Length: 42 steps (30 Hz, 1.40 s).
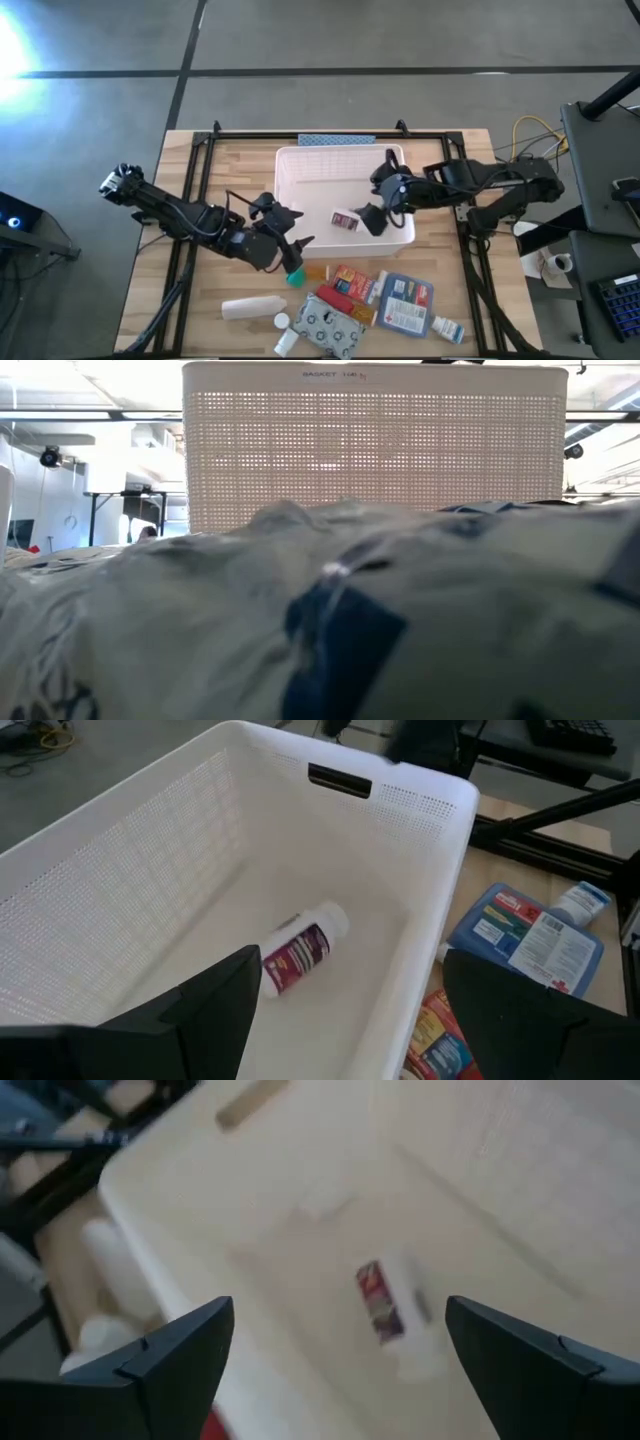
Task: Pick & place medical supplies in basket/bin
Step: Put the white and blue medicine bottle into the white bin
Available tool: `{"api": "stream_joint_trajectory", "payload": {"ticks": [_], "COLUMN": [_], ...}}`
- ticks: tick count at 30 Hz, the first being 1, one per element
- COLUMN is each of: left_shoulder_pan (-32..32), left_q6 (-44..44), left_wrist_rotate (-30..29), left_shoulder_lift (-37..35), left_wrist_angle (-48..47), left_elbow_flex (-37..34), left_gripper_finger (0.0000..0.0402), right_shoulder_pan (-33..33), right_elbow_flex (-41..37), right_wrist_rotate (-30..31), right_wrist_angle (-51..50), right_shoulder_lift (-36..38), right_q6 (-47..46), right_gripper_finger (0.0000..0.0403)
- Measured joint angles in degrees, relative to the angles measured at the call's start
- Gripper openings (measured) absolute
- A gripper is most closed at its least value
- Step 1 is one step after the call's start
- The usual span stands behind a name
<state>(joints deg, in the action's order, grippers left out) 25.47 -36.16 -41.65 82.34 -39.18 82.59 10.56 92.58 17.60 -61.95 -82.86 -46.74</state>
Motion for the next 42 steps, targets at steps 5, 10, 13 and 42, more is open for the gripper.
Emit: {"api": "stream_joint_trajectory", "payload": {"ticks": [5, 10, 13, 42], "left_shoulder_pan": [0.15, 0.20, 0.20, 1.31], "left_q6": [0.00, 0.07, 0.10, 0.05], "left_wrist_rotate": [-0.02, -0.02, -0.02, 0.23], "left_shoulder_lift": [0.00, 0.01, -0.01, 0.00], "left_wrist_angle": [-0.04, -0.15, -0.33, 0.02], "left_elbow_flex": [0.00, 0.00, -0.01, -2.02], "left_gripper_finger": [0.0293, 0.0293, 0.0293, 0.0293], "right_shoulder_pan": [3.82, 11.28, 15.88, 43.02], "right_elbow_flex": [0.00, 0.00, -0.45, -8.34], "right_wrist_rotate": [-2.90, -5.23, -7.25, -13.27], "right_wrist_angle": [-5.84, -12.61, -16.74, -13.34], "right_shoulder_lift": [2.00, 2.06, 1.15, -19.74], "right_q6": [-3.91, -10.09, -15.44, -32.83], "right_gripper_finger": [0.0354, 0.0353, 0.0352, 0.0329]}}
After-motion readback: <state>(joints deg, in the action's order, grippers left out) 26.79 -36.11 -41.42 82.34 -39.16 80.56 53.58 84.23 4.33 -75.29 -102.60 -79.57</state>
